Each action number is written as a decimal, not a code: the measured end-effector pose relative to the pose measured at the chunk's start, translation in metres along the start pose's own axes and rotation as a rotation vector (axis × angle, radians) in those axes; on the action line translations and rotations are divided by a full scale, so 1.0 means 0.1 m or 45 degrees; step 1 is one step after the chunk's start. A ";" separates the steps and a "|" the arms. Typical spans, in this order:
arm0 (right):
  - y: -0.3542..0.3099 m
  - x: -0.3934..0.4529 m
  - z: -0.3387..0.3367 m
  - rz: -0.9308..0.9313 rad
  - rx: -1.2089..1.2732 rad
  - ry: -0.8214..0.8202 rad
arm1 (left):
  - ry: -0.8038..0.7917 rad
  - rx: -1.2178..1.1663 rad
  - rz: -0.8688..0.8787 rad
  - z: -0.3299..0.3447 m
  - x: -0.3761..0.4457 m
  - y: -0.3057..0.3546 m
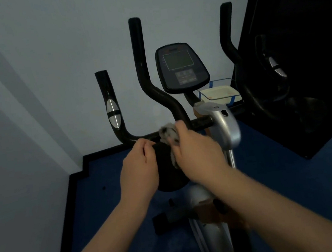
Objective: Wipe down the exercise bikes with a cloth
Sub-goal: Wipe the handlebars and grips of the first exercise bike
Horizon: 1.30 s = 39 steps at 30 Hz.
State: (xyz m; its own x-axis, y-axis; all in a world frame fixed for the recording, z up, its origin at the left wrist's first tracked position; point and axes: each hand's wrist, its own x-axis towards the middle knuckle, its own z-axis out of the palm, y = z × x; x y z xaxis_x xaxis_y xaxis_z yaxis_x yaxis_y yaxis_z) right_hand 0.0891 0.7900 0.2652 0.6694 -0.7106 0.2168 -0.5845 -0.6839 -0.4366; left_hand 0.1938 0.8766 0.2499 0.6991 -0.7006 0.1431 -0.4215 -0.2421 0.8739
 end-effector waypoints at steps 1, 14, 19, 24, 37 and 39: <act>-0.02 0.11 -0.05 -0.005 -0.050 -0.076 | -0.001 -0.001 0.000 0.01 0.00 0.00; 0.02 -0.03 -0.02 0.016 0.074 0.039 | -0.019 -0.004 0.003 0.00 0.01 -0.03; -0.01 -0.32 0.08 0.129 0.468 0.198 | -0.019 -0.026 0.024 -0.01 0.00 -0.03; -0.01 -0.44 0.05 0.151 0.421 0.142 | -0.019 -0.016 0.045 -0.01 0.00 -0.05; 0.10 -0.60 0.06 0.257 0.718 0.241 | -0.099 0.093 0.061 -0.07 0.03 0.00; 0.20 -0.42 -0.08 0.237 0.680 0.300 | -0.202 0.235 0.087 -0.12 0.14 0.04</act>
State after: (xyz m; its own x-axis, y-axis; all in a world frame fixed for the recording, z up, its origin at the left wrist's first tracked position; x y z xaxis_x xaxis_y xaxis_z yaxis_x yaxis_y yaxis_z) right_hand 0.0458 0.8047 0.2550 0.4232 -0.8693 0.2555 -0.3305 -0.4106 -0.8498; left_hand 0.2088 0.8744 0.2611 0.5722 -0.8125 0.1117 -0.5732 -0.2987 0.7630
